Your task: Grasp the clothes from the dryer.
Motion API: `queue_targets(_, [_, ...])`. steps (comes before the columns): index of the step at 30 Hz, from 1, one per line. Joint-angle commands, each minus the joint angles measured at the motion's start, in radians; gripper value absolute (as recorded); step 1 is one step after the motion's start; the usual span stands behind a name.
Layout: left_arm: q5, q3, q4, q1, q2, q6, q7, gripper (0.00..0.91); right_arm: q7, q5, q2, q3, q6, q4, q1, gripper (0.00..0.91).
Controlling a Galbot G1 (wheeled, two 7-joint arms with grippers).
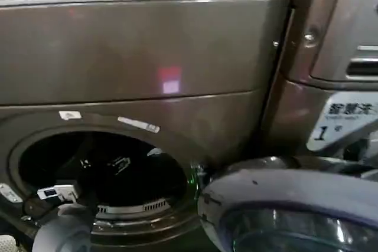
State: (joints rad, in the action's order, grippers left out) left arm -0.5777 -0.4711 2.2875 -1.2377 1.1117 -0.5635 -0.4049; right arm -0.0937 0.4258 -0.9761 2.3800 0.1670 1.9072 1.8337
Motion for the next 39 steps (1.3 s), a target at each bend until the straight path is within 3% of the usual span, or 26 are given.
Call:
queue_targets(1, [0.001,0.003,-0.006,0.003,0.002,0.001,0.000,0.907,0.005,-0.001,0.001,0.004,-0.001,-0.001,0.000,0.907])
queue_targets(13, [0.001,0.036,-0.086,0.108,0.004,0.002,0.000,0.907,0.004,0.002,0.003,0.021,-0.002,-0.002,0.010,0.907])
queue_targets(39, [0.080,0.207,-0.573,0.527,0.090,0.089,0.043,0.907,-0.006,0.022,0.011,0.037,-0.003,0.006,0.020,0.907])
